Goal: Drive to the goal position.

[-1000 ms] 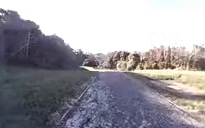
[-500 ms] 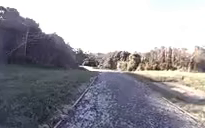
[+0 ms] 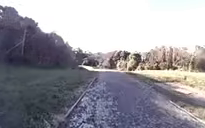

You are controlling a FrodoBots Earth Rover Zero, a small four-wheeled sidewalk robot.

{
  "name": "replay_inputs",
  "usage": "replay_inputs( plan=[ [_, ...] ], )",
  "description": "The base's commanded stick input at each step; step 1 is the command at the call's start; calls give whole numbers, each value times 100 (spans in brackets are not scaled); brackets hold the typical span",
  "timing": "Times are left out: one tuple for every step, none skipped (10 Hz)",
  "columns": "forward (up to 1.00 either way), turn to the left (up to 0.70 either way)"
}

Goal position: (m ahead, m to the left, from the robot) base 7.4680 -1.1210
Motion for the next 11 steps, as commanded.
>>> replay_inputs(
  plan=[
    [50, -43],
    [50, -50],
    [50, -50],
    [50, -50],
    [50, -32],
    [50, -1],
    [50, 0],
    [50, 0],
    [50, 0],
    [50, 0],
    [50, 0]
  ],
)
